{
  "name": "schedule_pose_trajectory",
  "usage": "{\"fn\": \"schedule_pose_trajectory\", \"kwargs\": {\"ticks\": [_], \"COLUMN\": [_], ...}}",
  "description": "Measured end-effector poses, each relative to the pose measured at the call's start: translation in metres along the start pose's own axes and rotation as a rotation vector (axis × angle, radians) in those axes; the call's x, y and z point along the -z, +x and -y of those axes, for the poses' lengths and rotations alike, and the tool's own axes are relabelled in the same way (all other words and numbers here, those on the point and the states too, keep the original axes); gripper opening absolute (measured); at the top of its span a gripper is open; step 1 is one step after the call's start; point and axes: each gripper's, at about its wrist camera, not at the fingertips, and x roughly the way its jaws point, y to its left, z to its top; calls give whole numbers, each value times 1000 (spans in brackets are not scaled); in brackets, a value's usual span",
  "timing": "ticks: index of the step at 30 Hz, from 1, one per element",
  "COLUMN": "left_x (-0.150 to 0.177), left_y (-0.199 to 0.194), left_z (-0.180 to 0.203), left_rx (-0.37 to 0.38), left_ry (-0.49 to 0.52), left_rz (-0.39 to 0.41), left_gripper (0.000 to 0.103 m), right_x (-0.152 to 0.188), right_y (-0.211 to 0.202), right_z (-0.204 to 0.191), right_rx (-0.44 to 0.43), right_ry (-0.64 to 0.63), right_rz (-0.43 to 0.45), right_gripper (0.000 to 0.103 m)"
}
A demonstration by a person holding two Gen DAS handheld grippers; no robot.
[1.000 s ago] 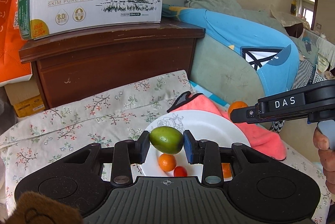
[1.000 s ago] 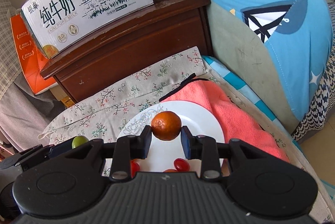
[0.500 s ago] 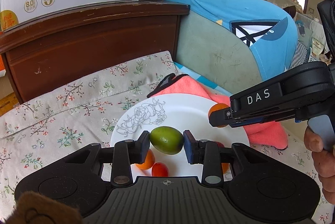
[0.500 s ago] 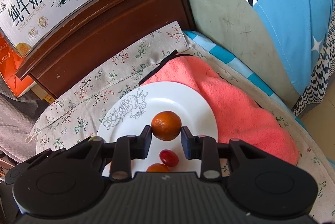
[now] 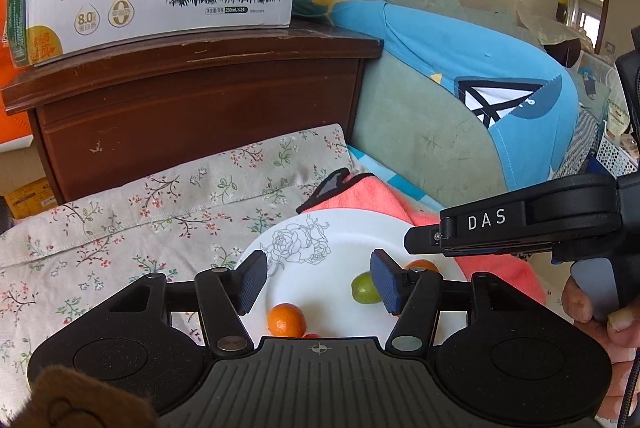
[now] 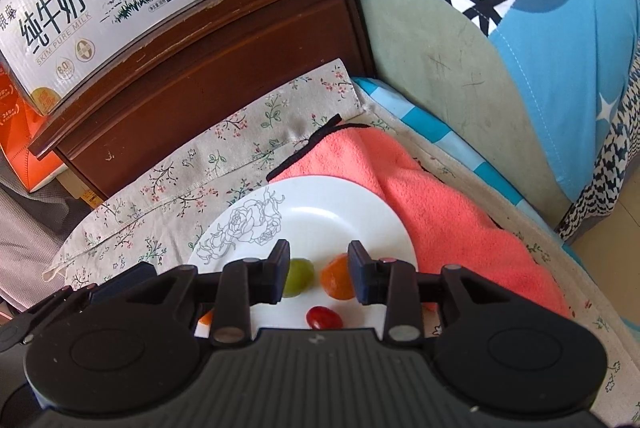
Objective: Organize fruits
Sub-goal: 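Lower both fruits onto the white plate and open both tools, then withdraw both open tools from the plate back to the fruit cluster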
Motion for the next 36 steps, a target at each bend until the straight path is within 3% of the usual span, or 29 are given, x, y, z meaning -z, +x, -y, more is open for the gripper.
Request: {"fn": "schedule_pose_trajectory", "kwargs": {"ticks": [11,20,28,36], "left_x": [-12,6,32,60], "left_y": [-48,-87,-106,-114], "left_z": [-33,-66,-76,-67], "left_rx": [-117,-199,-216,-195], "left_ry": [-45,-114,-157,-118], "left_rz": [45,25,-10,-65], "left_gripper": [69,71,72,72], "right_x": [6,21,44,71], "right_y": [-17,-29,-39,-40], "right_z": [-12,-25,-41,-55], "right_rx": [-53,-95,-154,-196], "right_ry": [-27,-78,-122,-170], "right_rz": [30,22,-6,-60], "right_gripper": [34,35,35,34]}}
